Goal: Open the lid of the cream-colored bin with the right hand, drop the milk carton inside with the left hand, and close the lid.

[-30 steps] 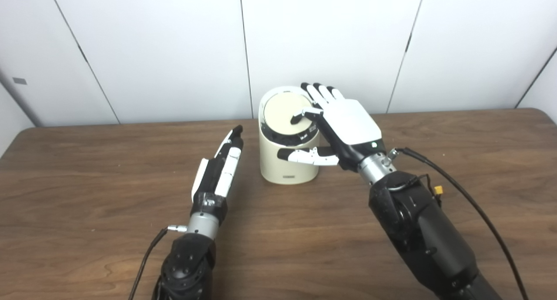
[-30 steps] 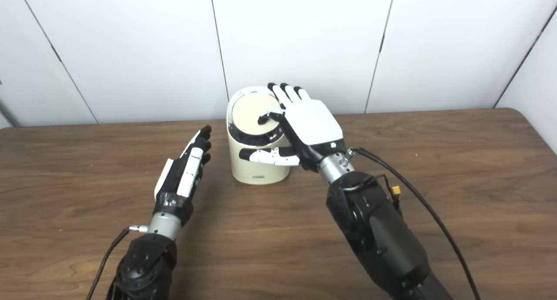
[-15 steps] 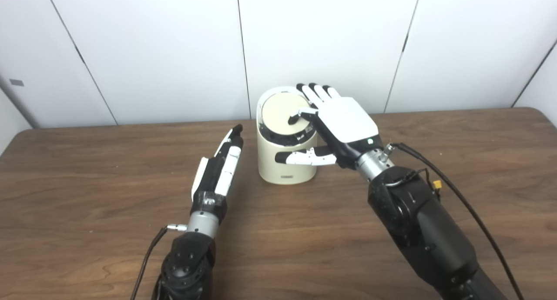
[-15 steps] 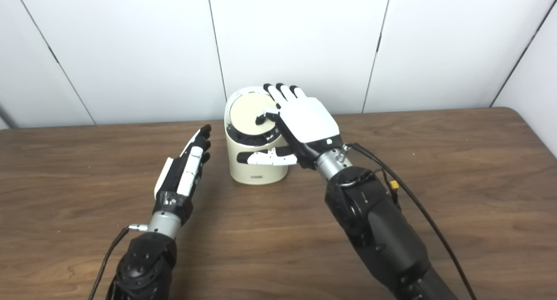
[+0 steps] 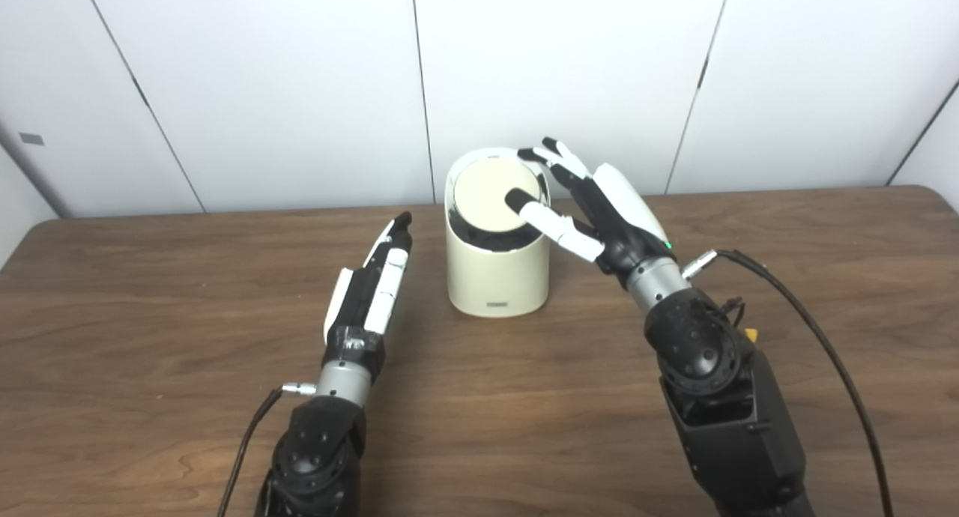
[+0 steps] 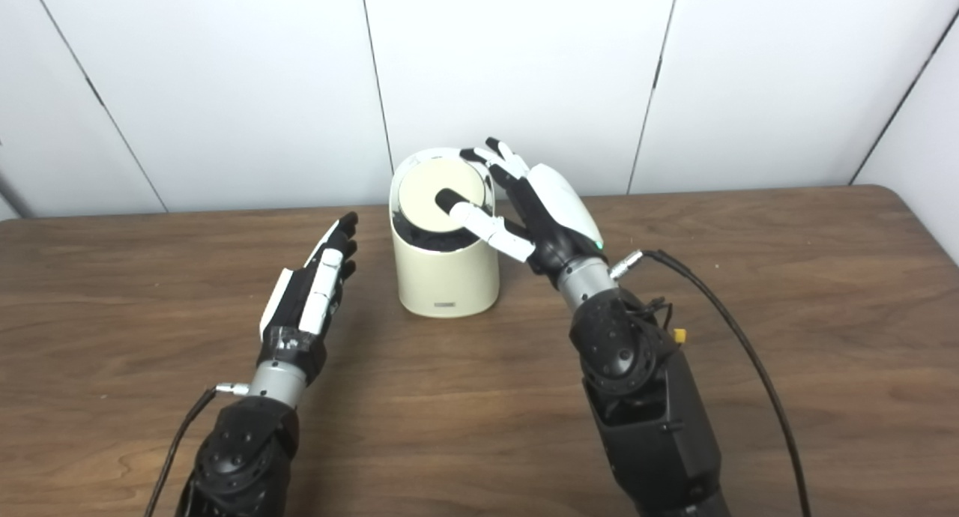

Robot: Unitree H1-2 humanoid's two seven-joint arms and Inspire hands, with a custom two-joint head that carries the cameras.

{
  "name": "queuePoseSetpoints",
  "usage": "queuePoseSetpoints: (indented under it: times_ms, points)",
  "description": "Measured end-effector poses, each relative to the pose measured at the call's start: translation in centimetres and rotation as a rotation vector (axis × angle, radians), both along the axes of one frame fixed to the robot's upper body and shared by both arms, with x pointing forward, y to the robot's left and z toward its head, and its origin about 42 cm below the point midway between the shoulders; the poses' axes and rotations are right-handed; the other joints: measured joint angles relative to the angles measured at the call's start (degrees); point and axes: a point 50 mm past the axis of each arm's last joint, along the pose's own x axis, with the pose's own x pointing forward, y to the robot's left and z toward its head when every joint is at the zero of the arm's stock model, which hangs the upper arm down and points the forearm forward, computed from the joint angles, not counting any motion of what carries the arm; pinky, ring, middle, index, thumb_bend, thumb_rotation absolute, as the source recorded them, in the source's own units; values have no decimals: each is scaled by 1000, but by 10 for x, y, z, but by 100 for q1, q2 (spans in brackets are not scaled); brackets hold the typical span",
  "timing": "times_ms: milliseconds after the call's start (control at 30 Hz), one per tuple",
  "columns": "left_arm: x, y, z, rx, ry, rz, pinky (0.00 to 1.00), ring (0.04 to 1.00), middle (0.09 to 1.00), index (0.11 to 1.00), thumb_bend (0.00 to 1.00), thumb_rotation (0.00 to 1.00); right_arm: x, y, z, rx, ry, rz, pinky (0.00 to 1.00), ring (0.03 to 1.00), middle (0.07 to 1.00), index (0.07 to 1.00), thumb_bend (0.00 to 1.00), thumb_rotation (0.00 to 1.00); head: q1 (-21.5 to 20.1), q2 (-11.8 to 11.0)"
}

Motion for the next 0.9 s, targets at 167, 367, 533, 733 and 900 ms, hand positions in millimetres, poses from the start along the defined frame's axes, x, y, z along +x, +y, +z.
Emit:
queuePoseSetpoints:
  times_ms: [167, 367, 533, 733, 900]
  points:
    - [0, 5, 2, 22, -12, 12, 1000, 993, 998, 1000, 640, 931, 0, -3, -2, 41, -5, -10, 892, 973, 987, 941, 466, 1000, 0, -9]
    - [-5, 23, 15, 53, -67, 52, 1000, 992, 988, 1000, 679, 919, -12, -23, -22, 67, 50, -37, 915, 966, 987, 989, 487, 1000, 0, 0]
    - [-22, 50, 8, 77, -67, 101, 999, 982, 991, 1000, 623, 905, -27, -55, -51, 148, 130, -98, 910, 968, 990, 976, 532, 1000, -9, 26]
    - [-39, 76, -7, 47, -18, 114, 1000, 998, 1000, 1000, 599, 898, -46, -78, -77, 261, 205, -117, 902, 987, 996, 978, 599, 1000, -44, 26]
    - [-53, 94, -6, 38, -22, 126, 1000, 1000, 1000, 1000, 600, 914, -56, -92, -90, 354, 208, -142, 956, 1000, 1000, 977, 657, 1000, -62, 61]
